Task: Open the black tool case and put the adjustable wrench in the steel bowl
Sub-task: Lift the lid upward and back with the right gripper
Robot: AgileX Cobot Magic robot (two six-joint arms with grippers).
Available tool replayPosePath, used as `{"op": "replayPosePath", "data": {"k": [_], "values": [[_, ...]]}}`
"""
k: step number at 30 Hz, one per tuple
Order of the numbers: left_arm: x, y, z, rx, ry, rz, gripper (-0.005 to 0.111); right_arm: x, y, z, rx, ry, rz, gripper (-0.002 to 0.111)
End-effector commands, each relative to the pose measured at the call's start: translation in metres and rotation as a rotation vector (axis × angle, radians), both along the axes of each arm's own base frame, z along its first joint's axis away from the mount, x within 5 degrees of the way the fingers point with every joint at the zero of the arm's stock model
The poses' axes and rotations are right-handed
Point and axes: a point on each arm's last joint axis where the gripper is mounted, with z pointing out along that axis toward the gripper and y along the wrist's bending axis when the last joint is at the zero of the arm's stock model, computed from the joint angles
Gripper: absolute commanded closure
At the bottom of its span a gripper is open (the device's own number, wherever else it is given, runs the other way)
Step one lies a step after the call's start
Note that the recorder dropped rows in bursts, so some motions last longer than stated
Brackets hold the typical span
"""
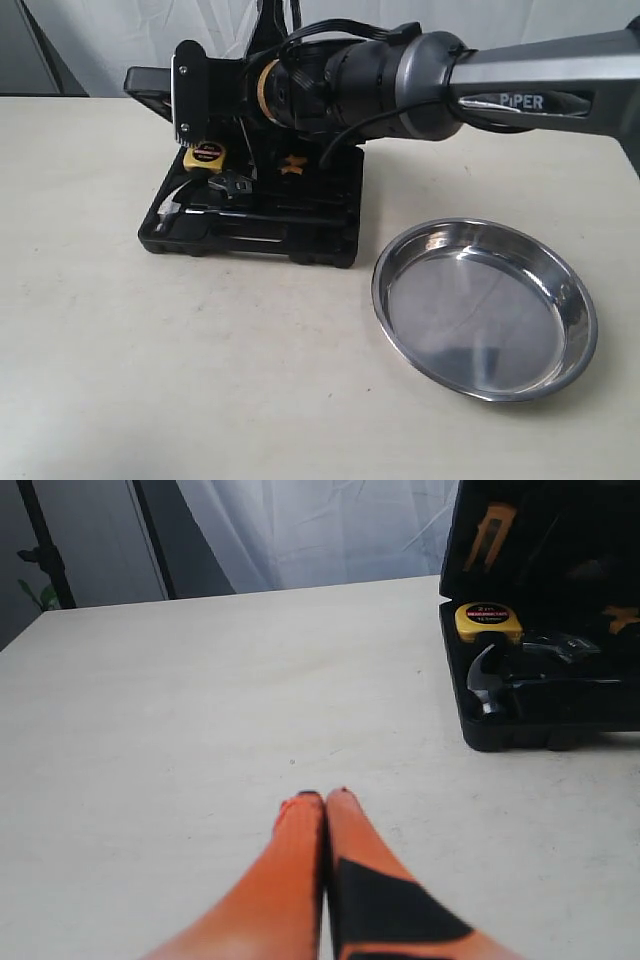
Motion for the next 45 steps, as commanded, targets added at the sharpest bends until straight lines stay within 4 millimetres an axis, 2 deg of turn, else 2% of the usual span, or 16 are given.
{"op": "replayPosePath", "data": {"k": [1, 13, 18, 29, 38, 45], "values": [[0.000, 0.000, 0.002, -0.004, -0.011, 0.002, 0.107, 0.000, -0.002, 0.000, -0.041, -0.027, -0.022, 0.109], [0.000, 0.000, 0.002, -0.004, -0.011, 0.002, 0.107, -0.034, 0.032, 0.003, -0.106, -0.092, 0.036, 0.109], [0.000, 0.000, 0.002, -0.004, -0.011, 0.002, 0.107, -0.029, 0.026, 0.008, -0.081, -0.149, -0.063, 0.109], [0.000, 0.000, 0.002, -0.004, -0.011, 0.002, 0.107, -0.036, 0.033, 0.011, -0.080, -0.175, -0.052, 0.109], [0.000, 0.000, 0.002, -0.004, -0.011, 0.002, 0.107, -0.031, 0.029, 0.019, 0.023, -0.234, -0.138, 0.109], [0.000, 0.000, 0.002, -0.004, -0.011, 0.002, 0.107, -0.030, 0.028, 0.019, 0.019, -0.237, -0.146, 0.109]]}}
